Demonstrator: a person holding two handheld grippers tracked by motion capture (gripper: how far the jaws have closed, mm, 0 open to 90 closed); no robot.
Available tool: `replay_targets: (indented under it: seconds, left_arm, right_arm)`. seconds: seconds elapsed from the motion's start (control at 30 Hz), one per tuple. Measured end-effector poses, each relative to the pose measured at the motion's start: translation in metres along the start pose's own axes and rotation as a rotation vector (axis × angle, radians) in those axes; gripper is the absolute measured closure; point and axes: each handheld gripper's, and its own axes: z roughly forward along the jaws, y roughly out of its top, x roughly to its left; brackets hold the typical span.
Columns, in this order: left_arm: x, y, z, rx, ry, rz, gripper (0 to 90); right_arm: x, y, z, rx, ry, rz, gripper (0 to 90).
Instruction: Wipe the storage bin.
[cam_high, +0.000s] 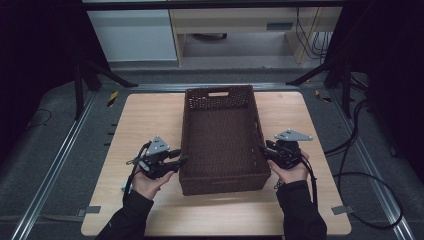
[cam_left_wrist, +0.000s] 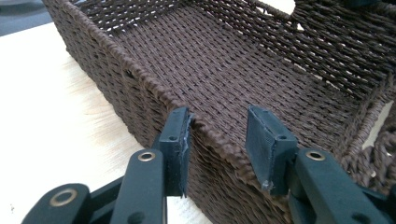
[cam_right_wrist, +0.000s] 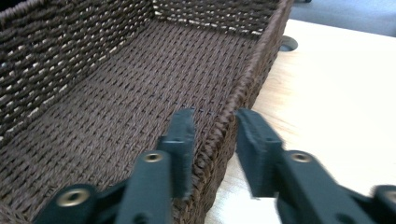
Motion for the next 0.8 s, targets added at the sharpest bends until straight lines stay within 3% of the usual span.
replay_targets:
  seconds: [0.17, 0.23, 0.4, 0.57, 0.7, 0.8]
  left_arm:
    - [-0.006, -0.002, -0.004, 0.002, 0.003, 0.008, 59.4]
    - [-0.009, -0.003, -0.005, 0.004, 0.002, 0.014, 59.1]
    - [-0.015, -0.005, -0.008, 0.007, -0.004, 0.018, 58.3]
    - [-0.022, -0.005, -0.010, 0.008, -0.004, 0.036, 57.6]
    - [-0.020, -0.001, -0.011, 0.006, -0.009, 0.055, 58.3]
    - [-0.013, 0.006, -0.011, -0.013, 0.010, 0.050, 57.4]
  right_arm:
    - [0.001, 0.003, -0.014, -0.026, -0.007, 0.009, 52.7]
    - [-0.001, 0.002, -0.017, -0.031, 0.010, 0.025, 50.0]
    - [0.001, -0.003, -0.017, -0.005, 0.017, -0.005, 47.2]
    - [0.005, -0.006, -0.020, 0.032, 0.038, -0.060, 61.4]
    - [0.004, -0.009, -0.019, 0.044, 0.022, -0.059, 75.3]
    - [0.000, -0.009, -0.018, 0.033, 0.036, -0.028, 76.8]
